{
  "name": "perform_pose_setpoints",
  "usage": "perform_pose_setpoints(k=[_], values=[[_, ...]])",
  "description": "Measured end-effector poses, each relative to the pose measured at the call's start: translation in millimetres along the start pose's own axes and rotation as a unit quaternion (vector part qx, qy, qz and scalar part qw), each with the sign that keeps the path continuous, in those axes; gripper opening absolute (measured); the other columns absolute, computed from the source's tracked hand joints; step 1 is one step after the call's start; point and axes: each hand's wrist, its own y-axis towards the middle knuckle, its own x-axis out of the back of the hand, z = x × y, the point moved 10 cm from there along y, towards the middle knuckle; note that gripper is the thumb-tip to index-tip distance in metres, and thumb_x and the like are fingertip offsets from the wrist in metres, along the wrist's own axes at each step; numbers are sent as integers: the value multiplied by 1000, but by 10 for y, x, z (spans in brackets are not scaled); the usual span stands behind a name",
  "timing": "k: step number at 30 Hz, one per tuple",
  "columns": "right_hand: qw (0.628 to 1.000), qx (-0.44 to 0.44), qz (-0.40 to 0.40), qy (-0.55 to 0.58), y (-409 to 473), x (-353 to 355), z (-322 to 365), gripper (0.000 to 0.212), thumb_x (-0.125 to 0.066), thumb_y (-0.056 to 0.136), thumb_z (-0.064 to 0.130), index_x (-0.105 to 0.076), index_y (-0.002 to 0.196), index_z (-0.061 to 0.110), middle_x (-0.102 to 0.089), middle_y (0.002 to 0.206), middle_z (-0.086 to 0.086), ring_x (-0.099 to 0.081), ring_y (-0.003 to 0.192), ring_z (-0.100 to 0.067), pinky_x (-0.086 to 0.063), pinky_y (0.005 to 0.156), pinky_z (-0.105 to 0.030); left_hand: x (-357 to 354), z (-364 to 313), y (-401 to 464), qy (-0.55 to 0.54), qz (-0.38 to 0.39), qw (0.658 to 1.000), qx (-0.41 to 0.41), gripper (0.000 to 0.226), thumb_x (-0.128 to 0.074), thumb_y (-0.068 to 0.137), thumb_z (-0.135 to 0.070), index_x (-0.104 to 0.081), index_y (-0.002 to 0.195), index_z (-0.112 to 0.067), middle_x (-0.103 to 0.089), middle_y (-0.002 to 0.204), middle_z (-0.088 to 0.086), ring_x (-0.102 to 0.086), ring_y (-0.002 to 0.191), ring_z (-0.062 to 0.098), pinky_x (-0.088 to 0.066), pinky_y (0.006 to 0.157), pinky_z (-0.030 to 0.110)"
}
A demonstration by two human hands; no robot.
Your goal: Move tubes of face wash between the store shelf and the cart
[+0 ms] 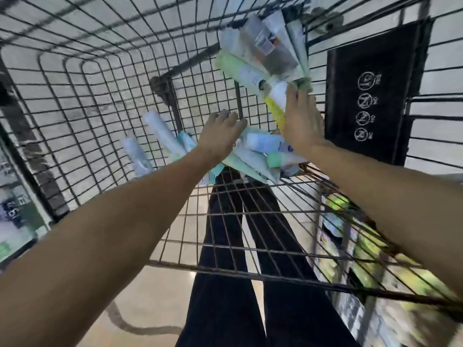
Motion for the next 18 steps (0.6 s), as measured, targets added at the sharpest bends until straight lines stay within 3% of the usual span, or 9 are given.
perform_pose_setpoints(k=[2, 4, 8, 10, 12, 14, 15, 18], values=[[998, 5, -1, 69, 9, 102, -41, 86, -70, 80, -1, -29, 155, 9, -40, 146, -25, -50, 120, -45, -49, 90, -53, 77, -30, 33, 34, 7, 999, -13, 49, -68, 77, 2, -61, 124, -10, -64, 109, 15, -59, 103, 38, -49, 85, 47], [987, -14, -19, 160, -24, 197, -123, 72, -64, 82, -2, -40, 149, 14, -50, 139, -20, -57, 113, -42, -53, 85, -50, 149, -52, 21, 52, 25, 998, -23, 51, -65, 79, 5, -58, 127, -9, -63, 113, 14, -58, 106, 36, -49, 87, 46], [912, -146, -33, 382, -278, 345, -354, 49, -71, 83, 6, -60, 130, 17, -66, 124, -6, -63, 105, -25, -48, 74, -29, 398, 111, -151, 57, 56, 996, 32, 40, -59, 86, -1, -55, 126, -4, -62, 116, 17, -58, 108, 36, -48, 89, 47], [877, -168, -33, 450, -439, 446, -382, 49, -73, 83, 5, -64, 129, 17, -63, 125, -5, -61, 107, -22, -47, 70, -23, 587, 293, -298, -2, 71, 992, 106, 32, -58, 91, -8, -56, 122, -4, -63, 113, 16, -60, 105, 36, -48, 84, 45], [842, -180, -25, 508, -635, 539, -384, 49, -72, 83, 3, -67, 129, 18, -64, 123, -4, -63, 107, -22, -48, 72, -22, 759, 472, -506, -134, 86, 968, 195, 27, -59, 94, -16, -60, 119, -5, -64, 107, 13, -62, 100, 34, -48, 78, 40], [803, -196, -32, 562, -852, 685, -402, 47, -75, 81, 4, -69, 124, 22, -67, 118, 0, -66, 104, -21, -49, 74, -24, 908, 586, -754, -300, 88, 912, 266, 35, -67, 94, -20, -64, 123, -2, -64, 108, 9, -64, 95, 28, -50, 74, 36], [783, -203, -44, 586, -971, 789, -422, 46, -78, 78, 5, -69, 119, 25, -67, 117, 2, -67, 102, -19, -50, 72, -24, 990, 580, -900, -394, 88, 867, 291, 41, -71, 94, -20, -62, 129, -1, -65, 114, 9, -66, 96, 28, -54, 75, 36], [730, -212, -89, 643, -1350, 1210, -482, 42, -85, 74, 6, -67, 107, 23, -69, 105, 5, -66, 88, -10, -51, 63, -16, 1326, 320, -1326, -668, 63, 673, 311, 49, -68, 96, -9, -51, 142, -4, -64, 130, 19, -74, 100, 34, -62, 86, 38]])
